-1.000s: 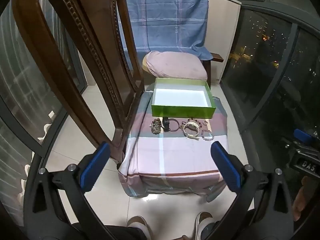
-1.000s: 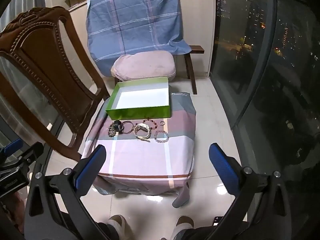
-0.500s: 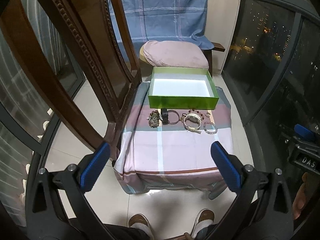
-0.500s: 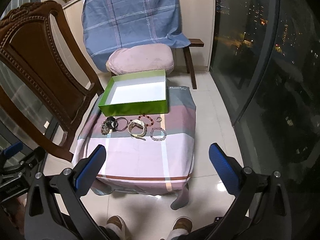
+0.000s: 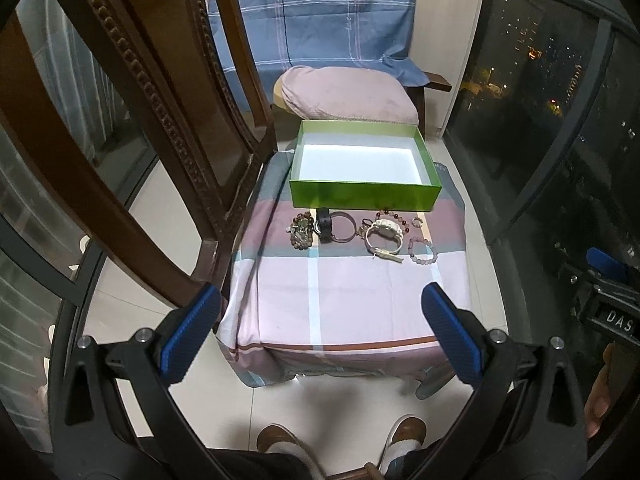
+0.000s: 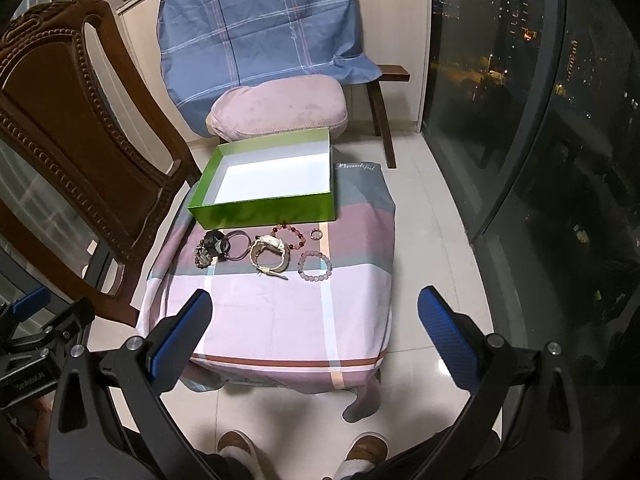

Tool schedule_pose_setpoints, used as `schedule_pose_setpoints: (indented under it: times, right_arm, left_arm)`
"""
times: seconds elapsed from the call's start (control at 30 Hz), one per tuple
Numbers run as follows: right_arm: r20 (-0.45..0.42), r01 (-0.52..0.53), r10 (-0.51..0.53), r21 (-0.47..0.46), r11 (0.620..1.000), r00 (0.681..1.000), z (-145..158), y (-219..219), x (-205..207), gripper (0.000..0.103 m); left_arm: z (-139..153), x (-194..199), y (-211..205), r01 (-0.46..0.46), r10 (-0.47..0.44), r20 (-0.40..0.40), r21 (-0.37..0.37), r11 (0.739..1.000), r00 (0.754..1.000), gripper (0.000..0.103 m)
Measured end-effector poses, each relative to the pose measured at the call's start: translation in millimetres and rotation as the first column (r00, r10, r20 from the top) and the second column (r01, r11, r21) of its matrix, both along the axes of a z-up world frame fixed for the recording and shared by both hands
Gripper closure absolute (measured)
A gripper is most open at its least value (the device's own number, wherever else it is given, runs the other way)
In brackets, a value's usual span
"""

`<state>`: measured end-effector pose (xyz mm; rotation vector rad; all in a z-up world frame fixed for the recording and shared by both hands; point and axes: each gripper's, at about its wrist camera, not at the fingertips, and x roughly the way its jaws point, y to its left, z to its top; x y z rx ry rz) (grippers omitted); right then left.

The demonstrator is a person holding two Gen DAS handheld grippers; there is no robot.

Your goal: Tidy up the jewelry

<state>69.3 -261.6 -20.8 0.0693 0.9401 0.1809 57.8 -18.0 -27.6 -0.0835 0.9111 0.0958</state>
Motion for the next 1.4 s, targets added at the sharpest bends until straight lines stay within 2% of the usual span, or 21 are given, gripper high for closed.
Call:
schedule_pose_setpoints:
  times: [0.63,0.87,1.4]
  right_arm:
    - [-0.048,-0.009,0.008,-0.004,1.000,0.999,-19.6,8.9,22.8,0.003]
    - [-0.035,-0.008,0.007,-0.015,1.000,0.999,-15.8,9.4,27.1,0.003]
    - [0.008,-0.023,0.023,-0.014,1.000,1.000,-13.0,18.9,22.9,0.003]
  left_arm:
    - [-14.1,20.6,3.8,0.016,-0.017,-0.015,-0.028,0.999,1.000,0.004]
    - [-9.9,22.5,5.1,0.014,-0.014,0.010,-0.007,1.000,1.000,0.004]
    - [-13.6,24.2,13.4,0.024,-0.024,0.010,-0.039,0.999,1.000,0.004]
